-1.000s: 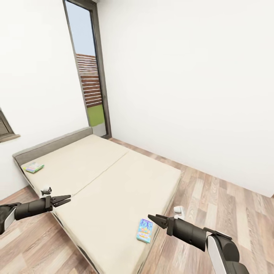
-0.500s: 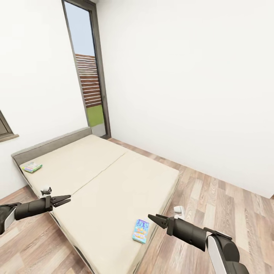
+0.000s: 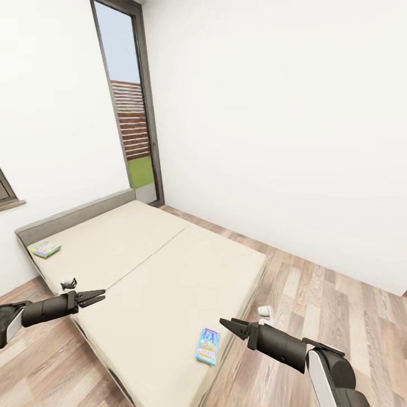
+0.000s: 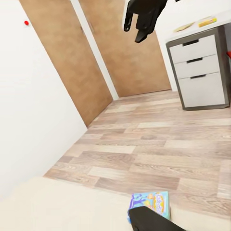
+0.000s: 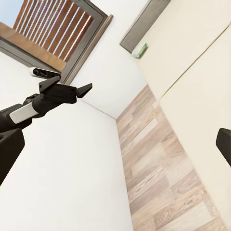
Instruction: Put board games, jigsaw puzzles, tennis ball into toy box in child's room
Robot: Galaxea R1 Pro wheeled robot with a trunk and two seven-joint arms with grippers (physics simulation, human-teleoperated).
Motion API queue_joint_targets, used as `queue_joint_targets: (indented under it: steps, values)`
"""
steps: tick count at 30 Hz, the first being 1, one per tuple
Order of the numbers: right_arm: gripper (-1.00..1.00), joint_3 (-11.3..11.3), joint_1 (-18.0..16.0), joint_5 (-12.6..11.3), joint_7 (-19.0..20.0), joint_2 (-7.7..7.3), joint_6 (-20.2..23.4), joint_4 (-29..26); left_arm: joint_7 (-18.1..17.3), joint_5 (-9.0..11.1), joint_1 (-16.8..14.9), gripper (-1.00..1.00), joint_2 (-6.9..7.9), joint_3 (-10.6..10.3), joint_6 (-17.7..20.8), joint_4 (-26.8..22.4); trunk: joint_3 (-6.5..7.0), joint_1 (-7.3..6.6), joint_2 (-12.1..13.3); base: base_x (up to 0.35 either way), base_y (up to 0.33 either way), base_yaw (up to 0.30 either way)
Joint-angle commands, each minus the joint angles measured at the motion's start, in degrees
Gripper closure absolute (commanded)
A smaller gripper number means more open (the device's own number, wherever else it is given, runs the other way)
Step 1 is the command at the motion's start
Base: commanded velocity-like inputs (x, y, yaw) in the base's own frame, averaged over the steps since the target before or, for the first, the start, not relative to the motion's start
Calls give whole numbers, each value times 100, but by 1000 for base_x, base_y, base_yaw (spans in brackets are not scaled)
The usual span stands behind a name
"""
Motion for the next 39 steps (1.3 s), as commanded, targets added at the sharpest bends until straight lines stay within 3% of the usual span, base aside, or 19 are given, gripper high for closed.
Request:
queue_joint_targets:
  steps: [1, 39]
  values:
    - [-100, -13, -6, 0, 21, 5, 27, -1, -18, 24, -5, -100, 3, -23, 61, 2, -13, 5, -12, 125, -18, 0]
    - [-100, -18, -6, 2, 15, 5, 27, -1, -18, 30, -5, -100, 2, -23, 19, 3, -13, 5, -12, 41, -39, 0]
